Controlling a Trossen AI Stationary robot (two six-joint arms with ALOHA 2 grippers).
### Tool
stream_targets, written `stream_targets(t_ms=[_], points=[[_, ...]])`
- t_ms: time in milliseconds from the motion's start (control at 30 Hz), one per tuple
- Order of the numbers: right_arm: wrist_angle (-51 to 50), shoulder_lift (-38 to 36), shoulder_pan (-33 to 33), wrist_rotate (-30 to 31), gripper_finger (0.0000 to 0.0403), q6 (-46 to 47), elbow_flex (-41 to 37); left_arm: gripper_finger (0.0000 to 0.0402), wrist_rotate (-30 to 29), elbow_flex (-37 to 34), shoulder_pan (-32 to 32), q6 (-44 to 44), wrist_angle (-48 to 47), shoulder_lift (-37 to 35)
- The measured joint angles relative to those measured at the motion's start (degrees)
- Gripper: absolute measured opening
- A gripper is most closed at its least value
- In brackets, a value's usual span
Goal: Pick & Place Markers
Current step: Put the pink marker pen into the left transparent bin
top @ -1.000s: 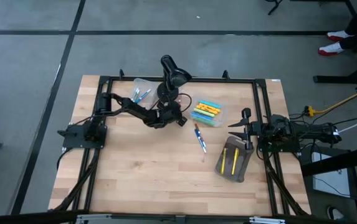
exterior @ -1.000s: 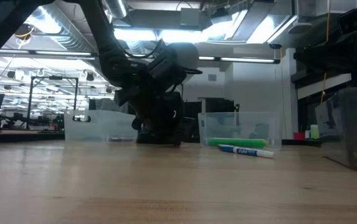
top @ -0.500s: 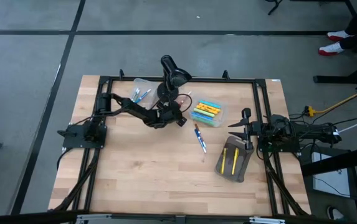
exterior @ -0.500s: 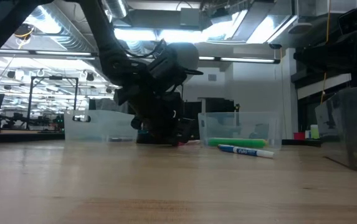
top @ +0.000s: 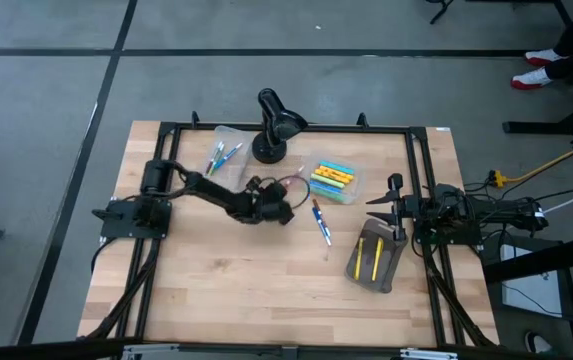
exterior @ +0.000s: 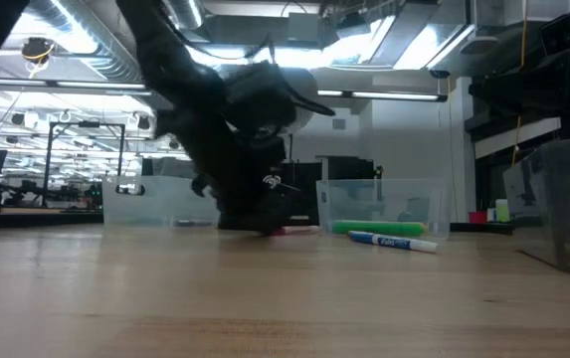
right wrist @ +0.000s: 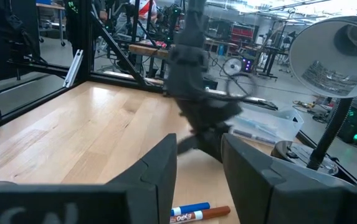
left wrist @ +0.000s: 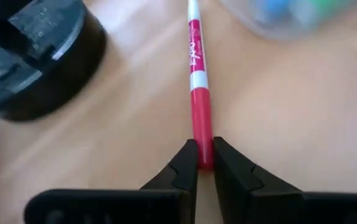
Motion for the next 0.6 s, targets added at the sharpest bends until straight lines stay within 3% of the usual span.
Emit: stream_targets(t_ms=[300, 600], points=[[0.00, 0.02, -0.01, -0.02, 0.0126, -0.01, 0.00, 0.0031, 2.16, -1.48, -14.66, -10.64, -13.86, -6.24], [0.00, 0.02, -0.01, -0.02, 0.0126, 0.00, 0.00, 0.0031, 3.68, -1.49, -27.44, -16.88, -21.90, -8.34]])
